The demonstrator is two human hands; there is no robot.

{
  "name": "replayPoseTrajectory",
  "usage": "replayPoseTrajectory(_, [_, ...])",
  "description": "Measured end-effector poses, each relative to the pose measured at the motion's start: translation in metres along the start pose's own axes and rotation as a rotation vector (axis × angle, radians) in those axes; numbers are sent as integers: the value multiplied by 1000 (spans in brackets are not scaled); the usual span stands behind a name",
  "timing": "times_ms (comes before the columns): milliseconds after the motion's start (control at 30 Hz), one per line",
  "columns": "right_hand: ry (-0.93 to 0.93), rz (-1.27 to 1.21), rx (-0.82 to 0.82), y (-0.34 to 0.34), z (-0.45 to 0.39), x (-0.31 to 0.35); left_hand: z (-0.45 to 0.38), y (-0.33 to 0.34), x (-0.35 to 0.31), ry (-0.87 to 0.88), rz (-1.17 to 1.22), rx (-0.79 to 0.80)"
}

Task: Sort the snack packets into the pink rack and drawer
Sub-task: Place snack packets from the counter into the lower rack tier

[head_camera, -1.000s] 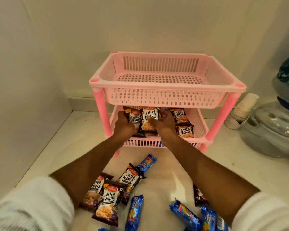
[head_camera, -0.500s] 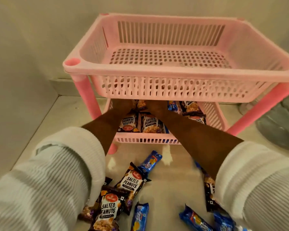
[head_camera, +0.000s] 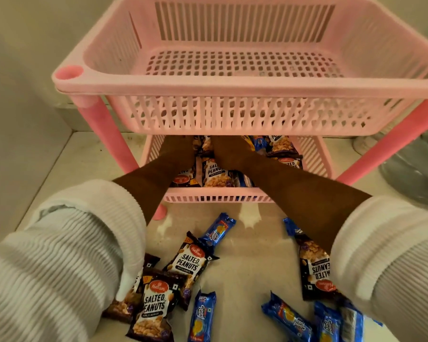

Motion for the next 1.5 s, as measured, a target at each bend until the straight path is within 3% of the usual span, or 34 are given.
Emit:
replayPoseTrajectory(167, [-19, 98, 9, 9, -3, 2, -21, 31, 12, 17, -21, 184])
replayPoseTrajectory(367, [62, 35, -8, 12, -10, 2, -25, 35, 15, -63, -9, 215])
replayPoseTrajectory(533, [84, -78, -137, -5, 5, 1, -9, 4, -1, 36, 42, -69])
replayPoseTrajectory(700, [165, -253, -288, -21, 42, -1, 46, -37, -27, 56, 362, -277])
replayPoseTrajectory(800, [180, -312, -373, -33, 77, -3, 89, -53, -38, -17, 479, -342])
replayPoseTrajectory(933, [168, -381, -471, -40, 126, -2, 149, -68, -54, 80, 478, -421])
replayPoseTrajectory(1167, [132, -430, -659, -35, 210, 6, 250, -59, -56, 211, 398, -421])
replayPoseTrajectory(1300, [102, -476, -530, -10, 238, 20, 290, -30, -26, 45, 361, -313])
replayPoseTrajectory(1500, [71, -530, -128, 50, 250, 52, 321, 10, -2, -163, 271, -7])
Point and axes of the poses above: each hand's wrist, its own z-axis away from the middle knuckle, its own y-axis out of the palm, x = y × z, the point moved 7 cm from there along -z, towards the middle knuckle, and after that the axes turned 5 degrees about -x, right-handed, at the moved point
